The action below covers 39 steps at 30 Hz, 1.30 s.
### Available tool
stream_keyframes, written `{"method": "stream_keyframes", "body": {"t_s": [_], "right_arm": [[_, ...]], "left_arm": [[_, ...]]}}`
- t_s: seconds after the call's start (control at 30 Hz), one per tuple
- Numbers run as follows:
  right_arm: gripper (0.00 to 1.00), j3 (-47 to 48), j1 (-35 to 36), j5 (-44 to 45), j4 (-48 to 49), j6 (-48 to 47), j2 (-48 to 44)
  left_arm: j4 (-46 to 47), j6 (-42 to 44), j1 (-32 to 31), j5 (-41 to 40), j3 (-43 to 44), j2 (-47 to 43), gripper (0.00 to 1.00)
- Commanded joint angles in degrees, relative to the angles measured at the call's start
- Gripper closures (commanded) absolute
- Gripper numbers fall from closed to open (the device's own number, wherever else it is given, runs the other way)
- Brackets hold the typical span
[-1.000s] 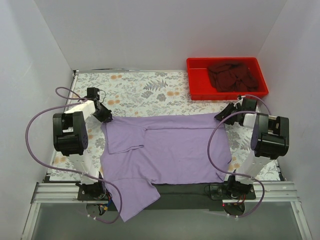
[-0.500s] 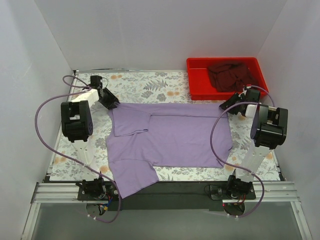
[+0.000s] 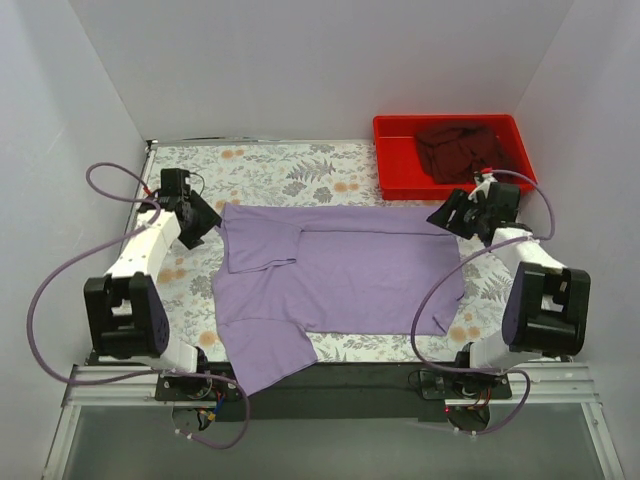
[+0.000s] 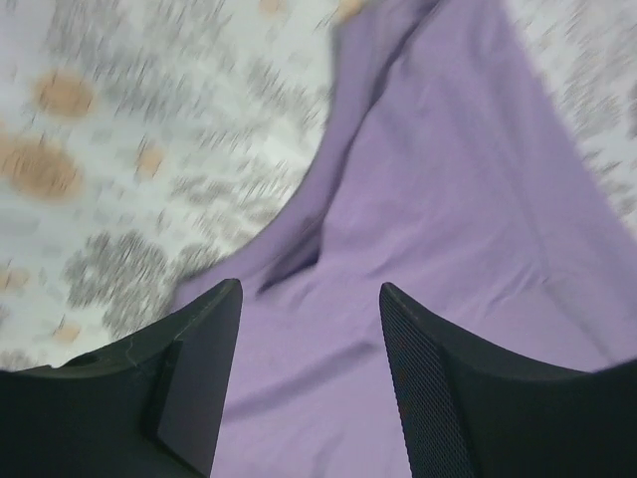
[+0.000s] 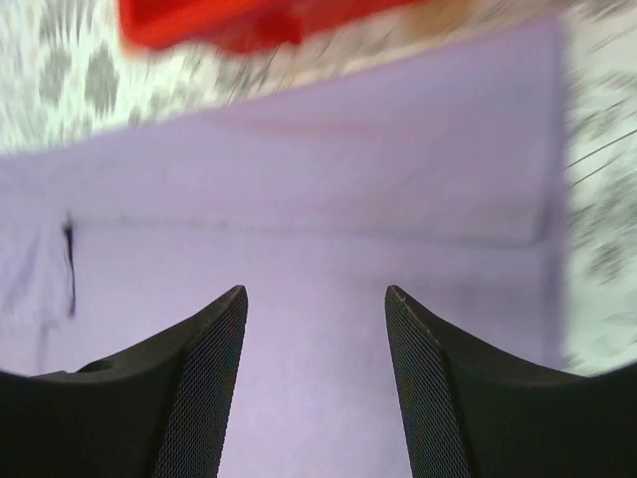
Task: Fold and stack the t-shirts
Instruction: Fold the tshirt
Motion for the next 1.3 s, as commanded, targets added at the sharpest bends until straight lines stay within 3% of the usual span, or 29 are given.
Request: {"method": "stream_keyframes", "body": {"t_s": [0.0, 0.13, 0.3, 0.43, 0.77, 1.27], "right_arm": [[0.35, -6.61, 7.27, 3.70, -7.50, -5.66, -8.39], [0.35, -12.41, 14.73, 5.92, -10.31, -6.45, -17.28], [0.34, -16.28, 19.23, 6.36, -11.46, -4.87, -26.07], [0.34, -17.17, 21.34, 5.84, -11.20, -5.13, -27.58], [0.34, -20.15, 21.61, 2.94, -8.21, -6.98, -29.34], [0.34, -22.18, 21.52, 3.11, -6.10, -6.89, -30.57]], "left_arm": [[-7.51, -0.27, -1.30, -2.12, -9.92, -7.09, 0.44], [-10.67, -2.02, -4.99, -3.87, -16.88, -12.90, 0.45], [-13.32, -5.10, -7.79, -5.71, -18.99, -11.42, 0.47], [-16.56, -9.32, -10.08, -7.56, -19.08, -10.53, 0.56], [-23.69, -18.90, -13.51, -13.45, -20.05, -9.57, 0.61], [-16.57, -19.96, -13.69, -11.35, -25.85, -6.76, 0.61]]}}
